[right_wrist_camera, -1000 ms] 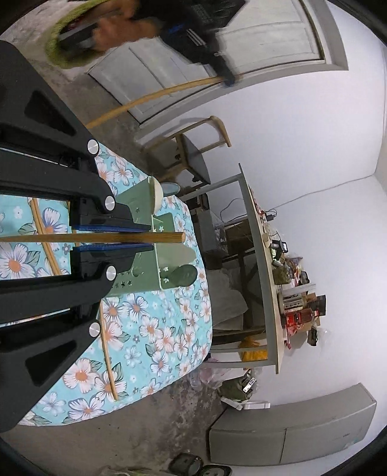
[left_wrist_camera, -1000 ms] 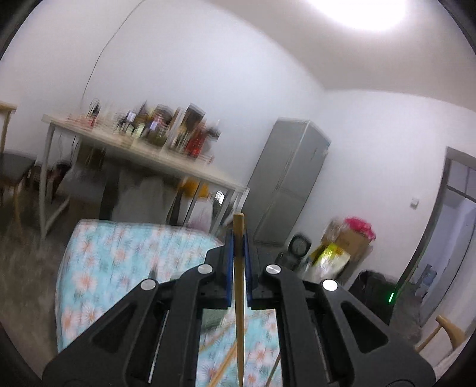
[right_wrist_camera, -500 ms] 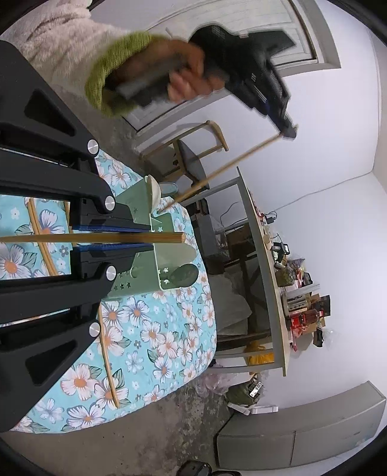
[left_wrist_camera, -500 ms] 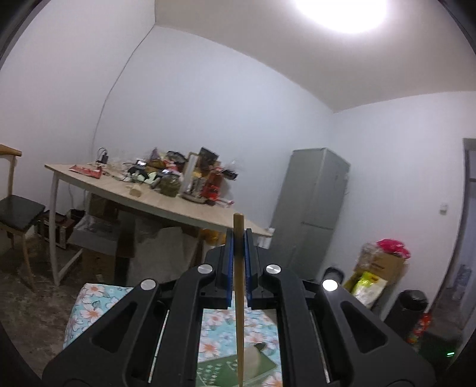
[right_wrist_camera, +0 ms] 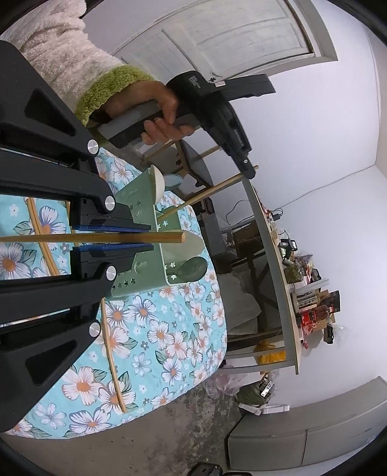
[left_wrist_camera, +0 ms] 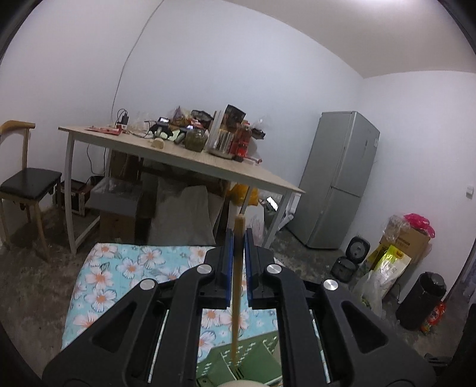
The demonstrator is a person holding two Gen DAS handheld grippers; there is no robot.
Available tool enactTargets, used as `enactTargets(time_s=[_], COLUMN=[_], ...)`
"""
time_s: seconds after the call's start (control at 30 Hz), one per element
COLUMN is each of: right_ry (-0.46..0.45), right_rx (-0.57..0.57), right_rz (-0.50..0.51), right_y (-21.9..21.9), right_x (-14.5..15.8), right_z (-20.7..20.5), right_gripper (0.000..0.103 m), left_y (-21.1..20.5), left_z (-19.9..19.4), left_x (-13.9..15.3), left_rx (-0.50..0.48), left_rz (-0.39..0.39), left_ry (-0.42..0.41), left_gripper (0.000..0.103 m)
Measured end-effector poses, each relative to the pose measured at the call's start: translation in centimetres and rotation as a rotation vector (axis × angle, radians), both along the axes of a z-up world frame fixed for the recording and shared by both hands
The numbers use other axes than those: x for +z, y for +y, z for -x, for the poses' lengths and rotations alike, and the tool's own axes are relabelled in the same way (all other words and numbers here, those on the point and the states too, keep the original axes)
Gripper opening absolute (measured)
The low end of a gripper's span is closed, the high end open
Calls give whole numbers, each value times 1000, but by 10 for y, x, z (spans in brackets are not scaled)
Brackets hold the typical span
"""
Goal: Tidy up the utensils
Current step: 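Drop the left tool's chopstick into the green holder while the right tool carries its chopstick over, then lower the chopstick into the green holder and open the right tool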
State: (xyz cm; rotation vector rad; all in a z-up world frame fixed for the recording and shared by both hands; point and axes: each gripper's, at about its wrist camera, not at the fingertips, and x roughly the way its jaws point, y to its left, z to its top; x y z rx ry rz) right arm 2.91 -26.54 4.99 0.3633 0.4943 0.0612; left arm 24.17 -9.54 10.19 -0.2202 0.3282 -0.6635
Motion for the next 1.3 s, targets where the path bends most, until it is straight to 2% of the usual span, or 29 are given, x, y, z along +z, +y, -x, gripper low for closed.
enactTargets(time_s=[0.03, 0.1, 0.37, 0.57, 0.77, 1.0, 1.1, 1.3], right_ry=[0, -2, -33, -124, -254, -401, -416, -414], right_rx=[-1, -5, -3, 22, 44, 110, 114, 93], right_rz=[0, 1, -11, 7, 73, 169, 217, 274], right_y=[0, -1, -1, -1, 7, 32, 42, 52], right_x=[0, 2, 14, 48, 99, 150, 155, 149], right_z=[0, 1, 8, 11, 3, -29, -48, -94], right_gripper=[7, 7, 7, 7, 7, 7, 7, 7], left_y=[1, 2, 17, 47, 91, 126, 138, 145], left_z=[1, 1, 16, 46, 68, 81, 89, 89], left_x=[0, 1, 6, 0, -32, -94, -112, -123], left_rx=[-2, -5, -17, -21, 29, 64, 87, 76], left_rz=[-2, -5, 24, 26, -9, -68, -89, -99], left_ry=[-1, -5, 2, 3, 70, 240, 260, 279], left_gripper=[9, 21, 26, 36, 45, 50, 56, 59])
